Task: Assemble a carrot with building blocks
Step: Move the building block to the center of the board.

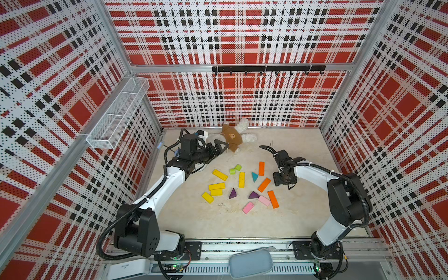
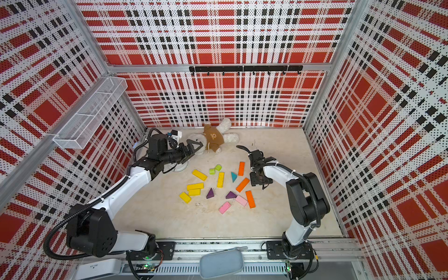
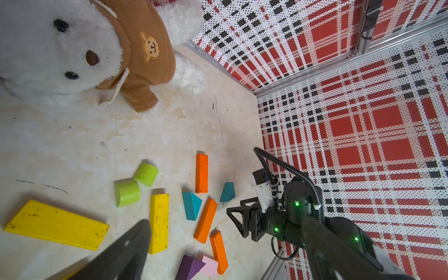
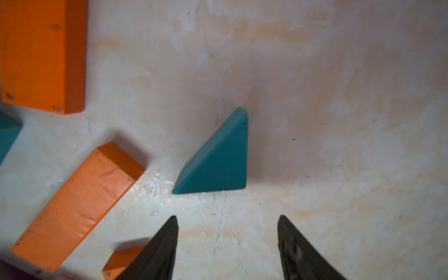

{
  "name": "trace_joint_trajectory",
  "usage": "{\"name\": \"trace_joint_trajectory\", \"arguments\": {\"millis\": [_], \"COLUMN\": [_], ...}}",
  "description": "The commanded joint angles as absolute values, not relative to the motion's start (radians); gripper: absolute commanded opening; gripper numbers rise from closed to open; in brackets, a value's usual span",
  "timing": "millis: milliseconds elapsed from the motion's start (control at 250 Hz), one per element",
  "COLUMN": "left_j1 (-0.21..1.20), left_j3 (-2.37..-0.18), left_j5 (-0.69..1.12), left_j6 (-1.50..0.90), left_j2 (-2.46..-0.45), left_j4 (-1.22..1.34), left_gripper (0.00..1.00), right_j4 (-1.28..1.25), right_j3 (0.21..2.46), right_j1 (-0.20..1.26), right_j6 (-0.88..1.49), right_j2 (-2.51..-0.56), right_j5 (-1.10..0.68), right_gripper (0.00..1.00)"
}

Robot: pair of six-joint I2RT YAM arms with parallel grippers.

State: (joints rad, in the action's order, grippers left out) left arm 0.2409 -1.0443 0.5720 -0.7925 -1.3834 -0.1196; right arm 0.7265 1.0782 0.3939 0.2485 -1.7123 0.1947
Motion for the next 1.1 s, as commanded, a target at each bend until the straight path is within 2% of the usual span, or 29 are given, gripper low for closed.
{"name": "trace_joint_trajectory", "arguments": {"millis": [0,340,628,961,1097], "left_j1": [0.235,0.238,0.239,0.243,0.246], "left_j3": [-1.043,-1.041,-1.040,-1.039,-1.040], "left_j5": [0.591,0.589,0.594,0.596,0.603], "left_j6": [-0.808,-0.805,-0.808,-0.808,-0.811], "left_j2": [-1.396,-1.387,-1.392,-1.399,-1.404], "left_j4": [-0.091,-0.090,-0.089,-0.089,-0.089], "left_gripper": [1.00,0.99,0.99,1.00,1.00], "right_j4": [0.702,0.707,0.711,0.668,0.647], "right_j3": [1.125,1.220,1.308,1.274,1.232], "right_j1": [0.400,0.400,0.397,0.353,0.344], "right_j6": [0.233,0.212,0.171,0.190,0.203], "right_j2": [-1.762,-1.863,-1.927,-1.910,-1.885], "right_j5": [0.237,0.299,0.340,0.190,0.189], "right_gripper": [0.66,0.67,0.72,0.67,0.67]}}
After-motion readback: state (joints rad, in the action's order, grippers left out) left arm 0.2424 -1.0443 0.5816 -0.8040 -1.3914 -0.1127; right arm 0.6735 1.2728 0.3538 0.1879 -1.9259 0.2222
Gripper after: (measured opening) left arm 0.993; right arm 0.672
